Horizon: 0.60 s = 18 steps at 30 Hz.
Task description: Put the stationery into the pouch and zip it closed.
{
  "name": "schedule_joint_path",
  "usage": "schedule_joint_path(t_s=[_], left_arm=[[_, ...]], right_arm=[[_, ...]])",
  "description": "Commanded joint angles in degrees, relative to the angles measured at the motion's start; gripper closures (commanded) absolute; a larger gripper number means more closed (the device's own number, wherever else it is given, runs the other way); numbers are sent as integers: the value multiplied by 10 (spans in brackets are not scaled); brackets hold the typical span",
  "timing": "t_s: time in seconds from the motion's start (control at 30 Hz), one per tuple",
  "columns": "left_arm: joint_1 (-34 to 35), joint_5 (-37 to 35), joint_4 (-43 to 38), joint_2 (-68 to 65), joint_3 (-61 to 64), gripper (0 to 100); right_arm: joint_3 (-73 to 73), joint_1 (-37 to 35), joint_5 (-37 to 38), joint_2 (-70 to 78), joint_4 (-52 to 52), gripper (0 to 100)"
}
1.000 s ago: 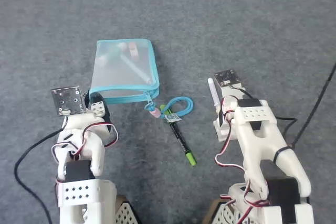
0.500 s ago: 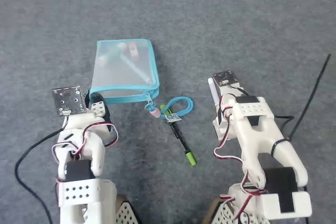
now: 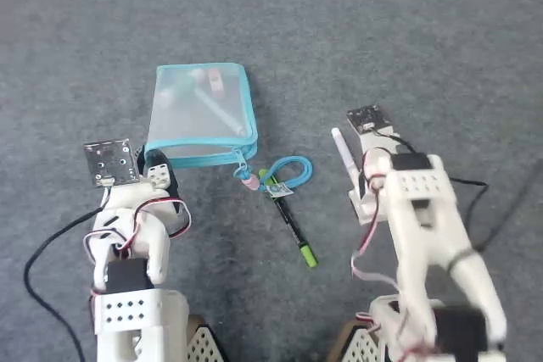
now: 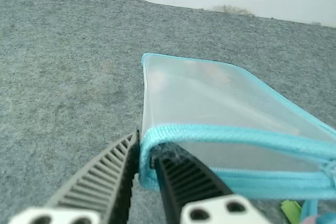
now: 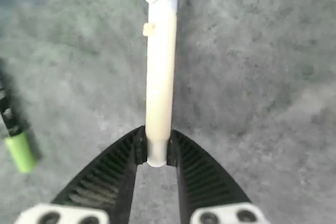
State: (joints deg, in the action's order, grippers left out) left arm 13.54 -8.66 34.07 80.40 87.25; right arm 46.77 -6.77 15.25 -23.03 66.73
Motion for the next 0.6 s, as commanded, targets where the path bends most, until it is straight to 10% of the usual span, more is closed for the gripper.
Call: schedule_joint_path(t_s=[0.0, 0.57], left_arm=[[-3, -4, -18, 11, -37, 988], [-34, 16, -40, 9, -20, 988]], right_arm=[[-9, -2, 18, -162, 68, 990], [-84, -68, 84, -393, 178, 990]])
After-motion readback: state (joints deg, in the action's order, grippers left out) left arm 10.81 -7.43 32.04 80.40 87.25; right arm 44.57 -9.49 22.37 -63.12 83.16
